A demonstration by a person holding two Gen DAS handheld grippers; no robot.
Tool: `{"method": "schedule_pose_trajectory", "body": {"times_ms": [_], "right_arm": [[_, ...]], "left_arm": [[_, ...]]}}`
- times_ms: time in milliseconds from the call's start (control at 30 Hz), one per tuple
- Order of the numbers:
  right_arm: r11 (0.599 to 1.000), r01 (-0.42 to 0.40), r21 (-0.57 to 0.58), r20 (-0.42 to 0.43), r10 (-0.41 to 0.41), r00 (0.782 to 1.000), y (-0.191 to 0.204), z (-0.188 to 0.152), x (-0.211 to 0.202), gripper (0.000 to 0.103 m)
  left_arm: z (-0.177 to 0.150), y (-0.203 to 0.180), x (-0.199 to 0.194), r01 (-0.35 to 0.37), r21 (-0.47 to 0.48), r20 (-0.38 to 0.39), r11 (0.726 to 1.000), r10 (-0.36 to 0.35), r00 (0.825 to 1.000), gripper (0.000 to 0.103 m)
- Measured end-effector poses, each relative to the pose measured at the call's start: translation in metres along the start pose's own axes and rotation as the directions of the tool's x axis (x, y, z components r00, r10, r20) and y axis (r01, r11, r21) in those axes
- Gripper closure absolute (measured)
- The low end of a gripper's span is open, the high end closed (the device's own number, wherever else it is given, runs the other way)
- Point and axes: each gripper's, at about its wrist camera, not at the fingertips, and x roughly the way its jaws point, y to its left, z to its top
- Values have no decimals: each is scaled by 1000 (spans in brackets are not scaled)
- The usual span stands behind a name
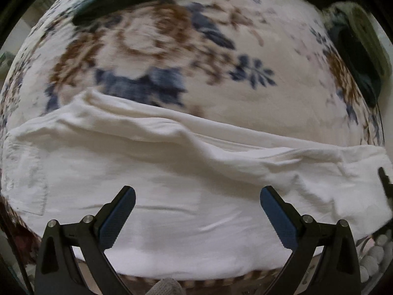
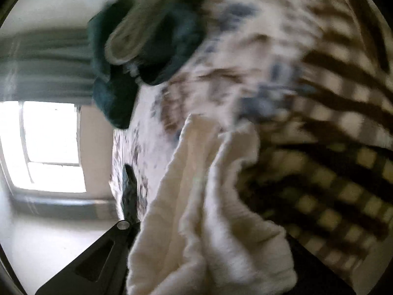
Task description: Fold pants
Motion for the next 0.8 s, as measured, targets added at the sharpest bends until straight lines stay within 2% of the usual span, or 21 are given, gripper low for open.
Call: {"method": "schedule_pose_trajectory", "body": {"times_ms": [133,233,333,467,533,633,733,767,800], "right_arm": [[985,51,-167,10,-49,999,66,-43,-10,99],[956,88,-281,1,-91,996,112,-94,-1,99],[918,109,-381,-26,-129,991,152,-153,26,99],[839,116,-531,-87,-190,978,191,-251,84,99],[791,114,-601,-119,-229,966,204,-300,116,99],[691,109,-714,-149,-302,942,211,-375,163,99],[563,103,-820,-164,-404,900,209,-444,203,99],[534,100,-840,-163,-425,890,209,-457,210,98],[489,104,-866,-159,-466,870,205,-474,219,96]], "left_arm": [[18,53,-33,-4,-48,10,999,4,1000,0],[16,111,-61,-10,-99,18,995,12,1000,0],[8,165,-76,-17,-167,17,986,20,1000,0],[4,231,-88,-53,-226,31,973,61,998,0],[0,265,-91,-80,-259,35,963,92,995,0],[-6,317,-88,-116,-321,23,940,130,991,0],[-11,351,-88,-125,-367,21,922,143,989,0],[-12,357,-88,-126,-373,23,919,145,989,0],[-13,362,-88,-125,-378,26,917,145,989,0]]}}
